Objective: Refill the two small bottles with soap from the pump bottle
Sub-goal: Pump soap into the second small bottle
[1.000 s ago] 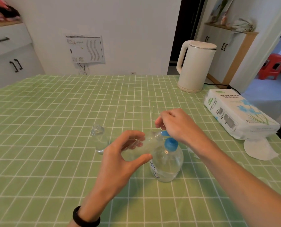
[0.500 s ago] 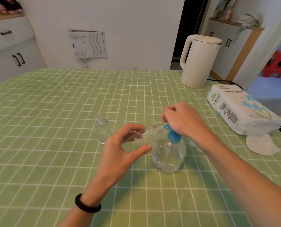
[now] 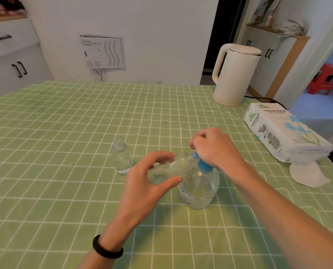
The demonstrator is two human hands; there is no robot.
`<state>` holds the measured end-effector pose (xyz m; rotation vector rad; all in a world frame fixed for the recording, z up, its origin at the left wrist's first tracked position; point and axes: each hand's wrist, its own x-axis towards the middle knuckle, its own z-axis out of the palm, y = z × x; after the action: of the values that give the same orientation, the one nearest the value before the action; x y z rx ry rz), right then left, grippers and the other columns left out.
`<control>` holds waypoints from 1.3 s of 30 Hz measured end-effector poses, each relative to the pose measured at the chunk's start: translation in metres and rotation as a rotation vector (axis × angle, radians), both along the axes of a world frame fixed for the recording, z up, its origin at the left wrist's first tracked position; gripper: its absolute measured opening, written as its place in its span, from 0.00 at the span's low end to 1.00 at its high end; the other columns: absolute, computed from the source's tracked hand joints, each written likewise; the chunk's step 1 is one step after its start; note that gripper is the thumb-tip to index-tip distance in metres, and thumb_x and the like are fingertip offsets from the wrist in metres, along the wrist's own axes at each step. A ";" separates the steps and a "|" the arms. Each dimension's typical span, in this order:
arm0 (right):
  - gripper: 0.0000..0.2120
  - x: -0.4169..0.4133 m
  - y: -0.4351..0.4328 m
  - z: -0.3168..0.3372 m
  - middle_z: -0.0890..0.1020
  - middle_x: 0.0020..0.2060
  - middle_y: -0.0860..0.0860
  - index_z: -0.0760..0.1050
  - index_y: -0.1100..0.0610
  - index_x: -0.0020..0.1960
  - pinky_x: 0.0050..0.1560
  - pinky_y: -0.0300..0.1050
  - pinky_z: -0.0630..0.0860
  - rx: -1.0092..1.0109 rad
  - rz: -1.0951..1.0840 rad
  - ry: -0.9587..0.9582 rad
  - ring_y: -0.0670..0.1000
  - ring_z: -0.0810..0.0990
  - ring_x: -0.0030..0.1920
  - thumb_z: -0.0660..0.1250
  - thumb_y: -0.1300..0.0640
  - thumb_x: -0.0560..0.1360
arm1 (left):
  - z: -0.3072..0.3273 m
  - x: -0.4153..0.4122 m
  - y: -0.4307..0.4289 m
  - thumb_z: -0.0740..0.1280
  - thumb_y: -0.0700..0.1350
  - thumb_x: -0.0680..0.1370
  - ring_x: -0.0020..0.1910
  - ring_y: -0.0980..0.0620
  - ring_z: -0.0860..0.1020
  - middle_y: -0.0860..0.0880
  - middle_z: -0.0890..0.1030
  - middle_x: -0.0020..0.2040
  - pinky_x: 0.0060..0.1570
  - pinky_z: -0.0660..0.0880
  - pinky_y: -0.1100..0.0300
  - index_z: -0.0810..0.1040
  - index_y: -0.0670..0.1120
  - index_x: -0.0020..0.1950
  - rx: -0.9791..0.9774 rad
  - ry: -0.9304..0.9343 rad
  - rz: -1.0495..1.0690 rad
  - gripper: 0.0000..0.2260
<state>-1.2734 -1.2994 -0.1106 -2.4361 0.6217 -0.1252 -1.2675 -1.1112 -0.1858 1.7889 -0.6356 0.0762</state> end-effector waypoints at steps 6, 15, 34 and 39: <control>0.18 0.002 -0.007 0.000 0.89 0.44 0.56 0.83 0.63 0.45 0.48 0.54 0.82 -0.006 0.017 -0.038 0.58 0.84 0.40 0.60 0.53 0.81 | 0.000 -0.002 -0.001 0.82 0.46 0.70 0.58 0.57 0.82 0.62 0.85 0.55 0.55 0.71 0.72 0.82 0.57 0.59 0.028 -0.005 0.021 0.20; 0.18 0.004 -0.006 0.000 0.85 0.37 0.52 0.81 0.63 0.44 0.45 0.50 0.78 0.007 0.004 0.020 0.57 0.80 0.37 0.59 0.52 0.80 | 0.002 -0.004 -0.002 0.82 0.45 0.70 0.57 0.60 0.82 0.63 0.86 0.55 0.55 0.70 0.77 0.83 0.59 0.62 -0.017 -0.026 0.035 0.22; 0.18 0.005 -0.009 -0.002 0.80 0.30 0.50 0.75 0.57 0.35 0.44 0.50 0.77 -0.012 0.043 0.017 0.56 0.78 0.34 0.59 0.51 0.81 | 0.001 -0.004 0.002 0.83 0.45 0.70 0.56 0.59 0.82 0.62 0.86 0.54 0.55 0.70 0.76 0.84 0.60 0.62 -0.028 0.008 0.045 0.23; 0.18 0.008 -0.008 -0.008 0.82 0.36 0.53 0.77 0.61 0.37 0.45 0.49 0.74 0.001 0.040 0.058 0.59 0.79 0.38 0.59 0.52 0.80 | -0.001 -0.004 0.002 0.82 0.44 0.70 0.57 0.59 0.82 0.63 0.86 0.55 0.55 0.70 0.76 0.84 0.60 0.61 -0.021 0.003 0.045 0.22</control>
<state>-1.2658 -1.3078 -0.1186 -2.4574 0.5972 -0.0385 -1.2712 -1.1088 -0.1865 1.7833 -0.5901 0.1106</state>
